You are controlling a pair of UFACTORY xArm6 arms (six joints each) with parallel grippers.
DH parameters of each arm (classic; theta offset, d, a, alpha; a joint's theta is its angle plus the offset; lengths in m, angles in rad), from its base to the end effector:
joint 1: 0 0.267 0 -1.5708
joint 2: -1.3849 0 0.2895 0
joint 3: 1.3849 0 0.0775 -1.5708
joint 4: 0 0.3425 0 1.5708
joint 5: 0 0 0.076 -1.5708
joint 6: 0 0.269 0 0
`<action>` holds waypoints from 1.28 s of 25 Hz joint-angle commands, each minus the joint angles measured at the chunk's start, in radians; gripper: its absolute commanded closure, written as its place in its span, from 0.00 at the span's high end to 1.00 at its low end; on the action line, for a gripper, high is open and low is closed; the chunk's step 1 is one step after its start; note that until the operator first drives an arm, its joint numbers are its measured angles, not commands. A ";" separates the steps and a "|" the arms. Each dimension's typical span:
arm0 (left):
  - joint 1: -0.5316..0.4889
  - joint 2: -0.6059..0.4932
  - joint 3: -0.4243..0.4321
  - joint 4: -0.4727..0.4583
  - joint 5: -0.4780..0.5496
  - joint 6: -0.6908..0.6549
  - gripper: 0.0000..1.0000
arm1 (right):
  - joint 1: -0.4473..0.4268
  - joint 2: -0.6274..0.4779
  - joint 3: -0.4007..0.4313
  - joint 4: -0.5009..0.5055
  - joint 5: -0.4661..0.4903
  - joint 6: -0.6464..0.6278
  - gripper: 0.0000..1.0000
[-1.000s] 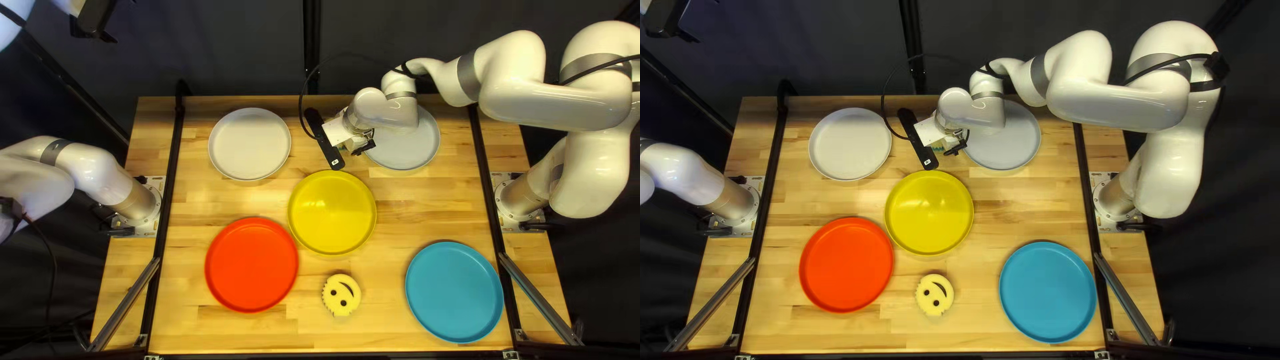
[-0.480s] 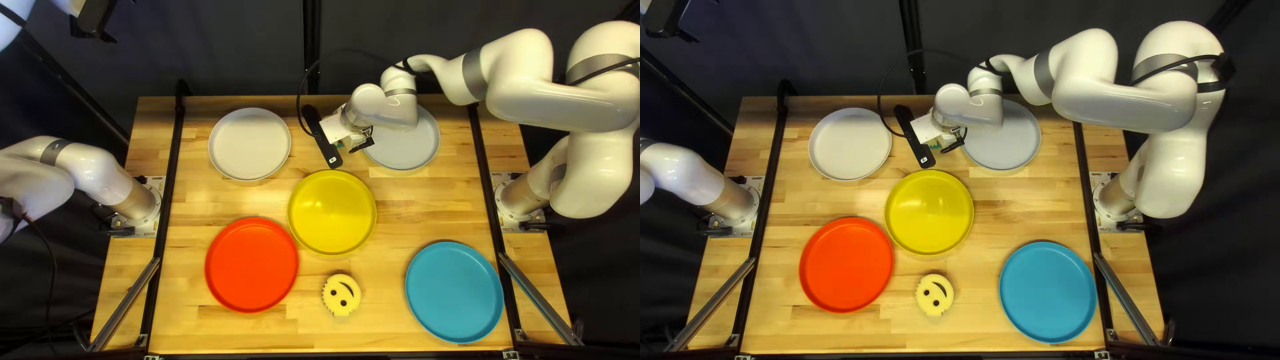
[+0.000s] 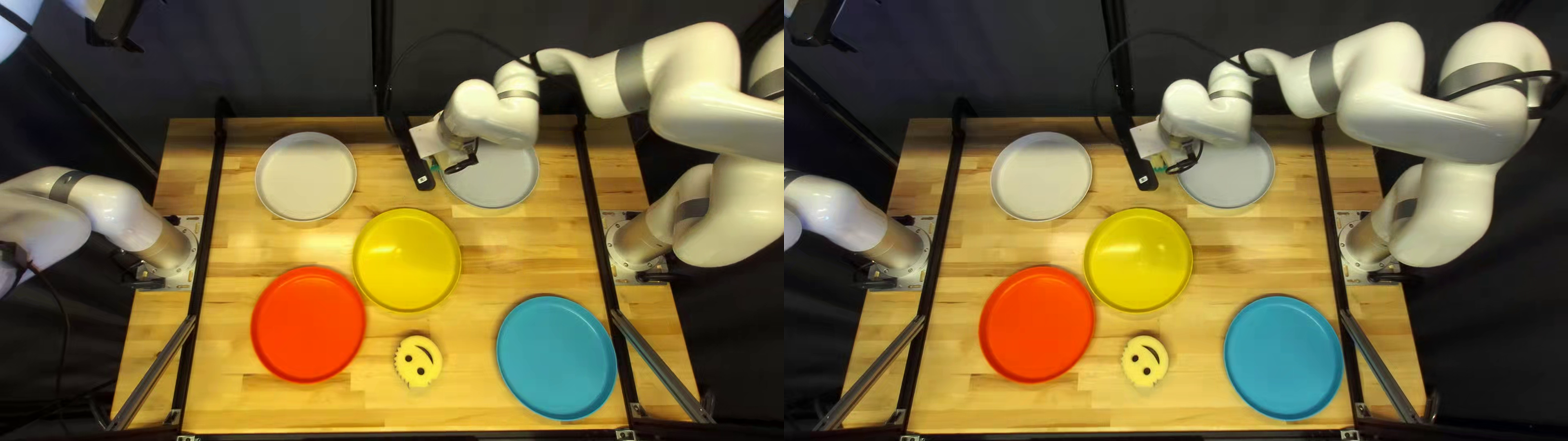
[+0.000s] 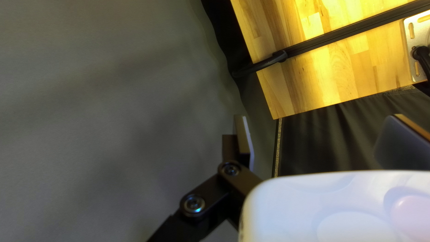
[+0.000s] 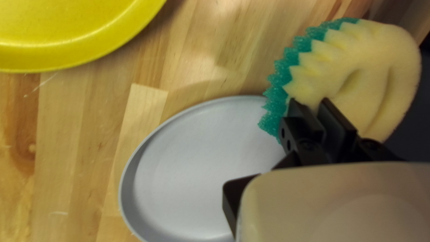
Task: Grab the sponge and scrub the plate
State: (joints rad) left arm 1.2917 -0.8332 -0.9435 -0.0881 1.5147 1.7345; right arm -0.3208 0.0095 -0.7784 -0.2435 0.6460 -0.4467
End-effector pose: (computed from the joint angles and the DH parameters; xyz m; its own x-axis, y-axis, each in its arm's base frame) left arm 0.1016 0.2702 0.4047 0.8973 -0.4394 0.0428 -0.4131 -0.8699 -0.2694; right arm 0.4294 -0.1684 0.1032 0.9508 0.3088 0.0234 0.2984 -0.9339 0.1971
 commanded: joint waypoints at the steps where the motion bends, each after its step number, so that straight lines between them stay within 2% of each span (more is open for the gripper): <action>1: 0.000 0.000 0.000 0.000 0.000 0.000 1.00 | 0.001 -0.060 0.072 0.045 -0.010 -0.003 0.00; 7: 0.000 0.000 0.000 0.000 0.000 0.000 1.00 | 0.020 -0.167 0.191 0.120 -0.010 -0.040 0.00; 12: 0.000 0.000 0.000 0.000 0.000 0.000 1.00 | 0.038 -0.201 0.236 0.185 -0.008 -0.092 0.00; 18: 0.000 0.000 0.000 0.000 0.000 0.000 1.00 | 0.040 -0.183 0.231 0.253 0.009 -0.182 0.00; 23: 0.000 0.000 0.000 0.000 0.000 0.000 1.00 | 0.004 -0.116 0.196 0.307 0.004 -0.277 0.00; 32: 0.000 0.000 0.000 0.000 0.000 0.000 1.00 | -0.059 -0.074 0.201 0.376 -0.015 -0.384 0.00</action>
State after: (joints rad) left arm 1.2917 -0.8332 -0.9435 -0.0881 1.5147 1.7345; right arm -0.3648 -0.0773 -0.5724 0.1188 0.6352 -0.8094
